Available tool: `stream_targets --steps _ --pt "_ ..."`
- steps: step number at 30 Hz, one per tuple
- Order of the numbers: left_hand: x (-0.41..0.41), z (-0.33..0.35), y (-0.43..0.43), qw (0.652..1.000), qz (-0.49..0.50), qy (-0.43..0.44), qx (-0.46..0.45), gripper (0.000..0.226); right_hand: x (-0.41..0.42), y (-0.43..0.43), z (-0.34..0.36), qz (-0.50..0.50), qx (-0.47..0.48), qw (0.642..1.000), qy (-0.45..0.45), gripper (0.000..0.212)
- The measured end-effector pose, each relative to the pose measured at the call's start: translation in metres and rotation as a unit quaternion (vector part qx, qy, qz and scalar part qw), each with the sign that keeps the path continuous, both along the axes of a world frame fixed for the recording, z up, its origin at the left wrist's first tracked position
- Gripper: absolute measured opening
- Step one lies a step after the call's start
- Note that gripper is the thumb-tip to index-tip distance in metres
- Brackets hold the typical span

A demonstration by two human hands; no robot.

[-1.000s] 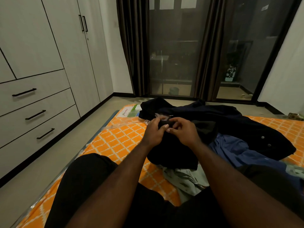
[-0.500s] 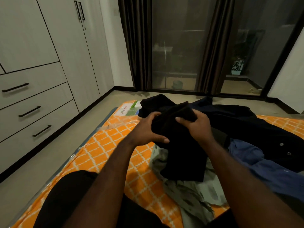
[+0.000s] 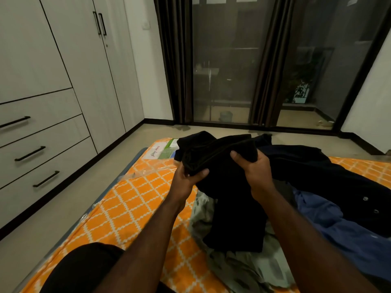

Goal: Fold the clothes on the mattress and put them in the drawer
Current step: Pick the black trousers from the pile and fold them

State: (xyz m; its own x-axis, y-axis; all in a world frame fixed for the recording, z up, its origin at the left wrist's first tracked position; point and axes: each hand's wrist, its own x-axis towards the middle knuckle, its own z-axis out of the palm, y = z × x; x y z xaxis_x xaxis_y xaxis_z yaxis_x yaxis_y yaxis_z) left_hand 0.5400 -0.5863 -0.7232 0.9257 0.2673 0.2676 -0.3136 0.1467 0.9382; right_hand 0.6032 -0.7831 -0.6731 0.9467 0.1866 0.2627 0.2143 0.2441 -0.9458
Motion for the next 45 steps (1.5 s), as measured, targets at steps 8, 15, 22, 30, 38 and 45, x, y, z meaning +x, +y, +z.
stream_targets --steps 8,15,22,30,38,45 --pt "-0.006 0.066 0.012 0.995 0.070 -0.065 0.002 0.038 -0.015 -0.002 0.039 0.089 -0.074 0.993 -0.038 0.043" --pt "0.000 0.206 0.025 0.989 0.083 -0.108 0.062 0.038 -0.015 -0.001 0.180 0.060 -0.073 0.990 -0.105 0.025" --pt "0.002 0.367 0.030 0.974 0.052 -0.192 0.112 0.049 -0.016 -0.006 0.345 0.039 -0.081 0.972 -0.216 0.027" --pt "-0.019 0.551 0.041 0.949 0.045 -0.260 0.174 0.052 -0.028 0.002 0.502 0.031 0.006 0.962 -0.272 0.047" --pt "-0.029 0.625 0.066 0.958 0.021 -0.200 0.206 0.052 -0.035 0.016 0.574 0.027 -0.010 0.956 -0.293 0.043" --pt "-0.012 0.610 0.079 0.976 0.004 -0.164 0.144 0.066 -0.029 0.038 0.568 -0.018 -0.030 0.951 -0.308 0.030"
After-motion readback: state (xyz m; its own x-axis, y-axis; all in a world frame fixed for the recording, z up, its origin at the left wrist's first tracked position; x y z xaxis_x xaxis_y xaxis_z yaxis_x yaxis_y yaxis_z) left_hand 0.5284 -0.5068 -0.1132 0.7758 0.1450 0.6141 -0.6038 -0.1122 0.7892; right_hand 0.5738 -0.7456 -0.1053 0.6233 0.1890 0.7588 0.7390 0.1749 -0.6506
